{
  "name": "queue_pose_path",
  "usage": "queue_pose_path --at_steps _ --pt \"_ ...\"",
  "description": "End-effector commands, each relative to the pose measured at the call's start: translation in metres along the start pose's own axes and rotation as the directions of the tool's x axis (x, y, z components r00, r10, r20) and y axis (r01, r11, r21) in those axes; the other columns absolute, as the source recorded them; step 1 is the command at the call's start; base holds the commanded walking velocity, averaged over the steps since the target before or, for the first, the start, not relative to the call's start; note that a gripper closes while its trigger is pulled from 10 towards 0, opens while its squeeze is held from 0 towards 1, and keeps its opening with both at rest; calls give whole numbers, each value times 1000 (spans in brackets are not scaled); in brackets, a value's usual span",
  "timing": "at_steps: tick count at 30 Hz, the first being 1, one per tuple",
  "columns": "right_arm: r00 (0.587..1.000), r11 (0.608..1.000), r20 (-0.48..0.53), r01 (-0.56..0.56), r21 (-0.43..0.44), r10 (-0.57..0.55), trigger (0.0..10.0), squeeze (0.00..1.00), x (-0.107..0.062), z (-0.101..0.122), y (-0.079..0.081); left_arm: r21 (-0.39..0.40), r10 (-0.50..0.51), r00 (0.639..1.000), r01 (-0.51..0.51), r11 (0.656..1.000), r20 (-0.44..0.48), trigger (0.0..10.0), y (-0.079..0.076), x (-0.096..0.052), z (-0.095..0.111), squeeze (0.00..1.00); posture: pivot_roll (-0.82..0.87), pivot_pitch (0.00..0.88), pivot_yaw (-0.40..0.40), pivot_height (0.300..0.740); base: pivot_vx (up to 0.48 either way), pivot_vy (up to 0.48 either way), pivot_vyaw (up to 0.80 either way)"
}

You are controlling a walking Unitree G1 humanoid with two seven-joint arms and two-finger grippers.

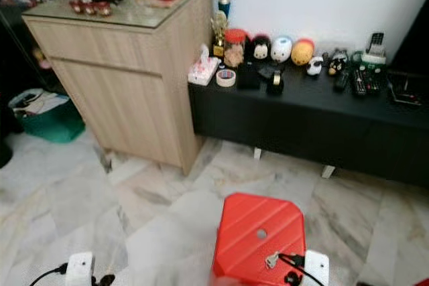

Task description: Hang keys on a hook

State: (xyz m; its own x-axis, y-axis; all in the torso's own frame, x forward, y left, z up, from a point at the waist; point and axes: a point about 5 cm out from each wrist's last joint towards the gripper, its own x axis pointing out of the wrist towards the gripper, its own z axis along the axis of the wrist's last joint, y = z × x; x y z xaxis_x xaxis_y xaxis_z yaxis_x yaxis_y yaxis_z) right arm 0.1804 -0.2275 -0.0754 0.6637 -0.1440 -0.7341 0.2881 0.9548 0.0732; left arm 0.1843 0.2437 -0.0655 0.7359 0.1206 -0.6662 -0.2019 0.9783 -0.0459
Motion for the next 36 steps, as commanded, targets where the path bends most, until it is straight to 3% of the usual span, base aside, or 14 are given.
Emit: queue_pose_path --at_steps 1,3,5,7,9,11,14,20,24,27,36 --pt "999 1000 51 -9 -7 9 10000 0 1 10 1 -10 -5 998 6 1000 67 10000 0 3 14 0 -17 0 -4 740 0 0 0" --pt "991 999 130 -35 -27 38 10000 0 4 23 12 21 -45 983 41 999 178 10000 -7 8 37 0 -29 0 -2 740 0 0 0" --pt "975 997 211 -64 -47 73 10000 0 6 39 20 37 -99 942 92 995 321 10000 -15 10 66 0 -31 0 1 740 0 0 0" --pt "934 987 325 -119 -104 147 10000 0 6 65 34 119 -180 878 141 983 444 10000 -31 8 90 0 -32 0 3 740 0 0 0" --pt "885 975 416 -156 -159 209 10000 0 4 84 48 153 -217 835 160 975 505 10000 -42 4 101 0 -39 0 2 740 0 0 0" --pt "851 967 467 -171 -189 242 10000 0 1 95 57 150 -237 815 185 971 529 10000 -52 1 101 0 -41 0 -2 740 0 0 0" --pt "818 959 506 -187 -215 273 10000 0 -3 98 67 168 -281 777 226 960 563 10000 -67 -6 98 0 -28 0 -18 740 0 0 0" --pt "841 959 476 -164 -229 257 10000 0 -2 89 69 150 -267 758 221 964 595 10000 -74 -11 102 0 -17 0 -36 740 0 0 0" --pt "855 972 471 -144 -185 217 10000 0 -1 88 62 142 -258 761 216 966 595 10000 -72 -13 103 0 -28 0 -32 740 0 0 0" --pt "864 968 450 -146 -204 226 10000 0 0 85 59 136 -240 779 198 971 579 10000 -69 -11 103 0 -36 0 -30 721 0 0 0" --pt "891 974 411 -123 -189 193 10000 0 2 77 51 135 -240 781 198 971 576 10000 -69 -8 109 0 -41 0 -20 661 0 0 0"
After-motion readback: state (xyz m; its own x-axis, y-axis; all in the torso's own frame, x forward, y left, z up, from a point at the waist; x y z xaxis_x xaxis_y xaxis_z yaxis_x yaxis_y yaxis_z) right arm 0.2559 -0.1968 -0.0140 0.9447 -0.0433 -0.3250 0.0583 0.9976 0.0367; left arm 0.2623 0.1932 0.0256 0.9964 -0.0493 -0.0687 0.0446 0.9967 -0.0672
